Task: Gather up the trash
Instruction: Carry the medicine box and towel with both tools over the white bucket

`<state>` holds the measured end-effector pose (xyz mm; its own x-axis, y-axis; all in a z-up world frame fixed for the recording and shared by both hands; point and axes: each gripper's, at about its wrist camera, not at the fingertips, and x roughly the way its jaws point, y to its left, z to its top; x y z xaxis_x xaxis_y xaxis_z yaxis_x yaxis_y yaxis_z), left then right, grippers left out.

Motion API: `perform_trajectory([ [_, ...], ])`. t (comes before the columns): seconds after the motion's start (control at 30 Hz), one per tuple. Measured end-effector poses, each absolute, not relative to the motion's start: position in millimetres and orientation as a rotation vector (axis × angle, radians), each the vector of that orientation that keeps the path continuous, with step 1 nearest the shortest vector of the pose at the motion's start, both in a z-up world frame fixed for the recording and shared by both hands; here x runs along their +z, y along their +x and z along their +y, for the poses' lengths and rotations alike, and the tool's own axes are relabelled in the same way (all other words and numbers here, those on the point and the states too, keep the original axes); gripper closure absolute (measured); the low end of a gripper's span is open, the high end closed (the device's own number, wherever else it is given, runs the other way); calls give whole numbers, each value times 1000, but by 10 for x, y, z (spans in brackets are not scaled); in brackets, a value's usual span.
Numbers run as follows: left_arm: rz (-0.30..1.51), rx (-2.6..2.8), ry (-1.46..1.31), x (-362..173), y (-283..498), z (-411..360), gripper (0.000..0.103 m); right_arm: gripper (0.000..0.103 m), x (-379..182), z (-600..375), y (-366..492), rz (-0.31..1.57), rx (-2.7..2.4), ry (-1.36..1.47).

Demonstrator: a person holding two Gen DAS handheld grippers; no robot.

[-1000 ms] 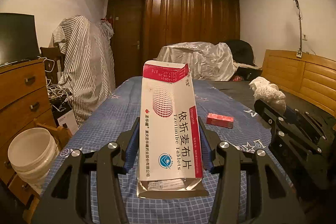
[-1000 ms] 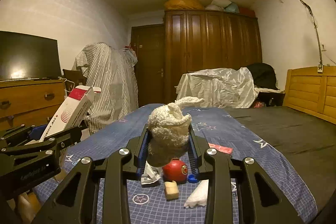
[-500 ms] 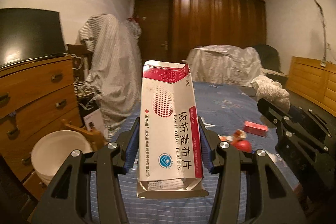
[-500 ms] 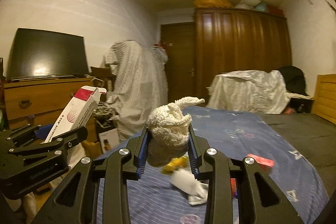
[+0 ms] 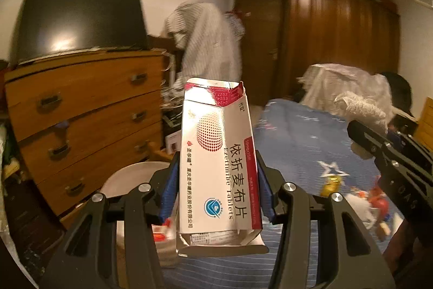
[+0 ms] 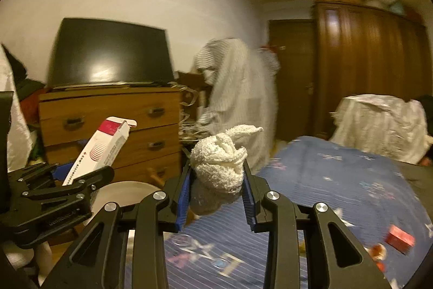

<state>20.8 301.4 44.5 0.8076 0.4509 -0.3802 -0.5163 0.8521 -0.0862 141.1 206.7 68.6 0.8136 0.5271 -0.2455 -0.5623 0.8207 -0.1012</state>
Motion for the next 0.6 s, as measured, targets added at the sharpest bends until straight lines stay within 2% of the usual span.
perform_trajectory([
  [0.13,421,565,-228,342,184,3437,54,68,717,2831,1672,279,687,-222],
  [0.3,508,583,-304,153,197,3887,54,68,593,3713,2181,477,823,-263],
  [0.6,659,563,-444,-308,392,4464,54,68,-112,4724,2996,850,960,-394],
])
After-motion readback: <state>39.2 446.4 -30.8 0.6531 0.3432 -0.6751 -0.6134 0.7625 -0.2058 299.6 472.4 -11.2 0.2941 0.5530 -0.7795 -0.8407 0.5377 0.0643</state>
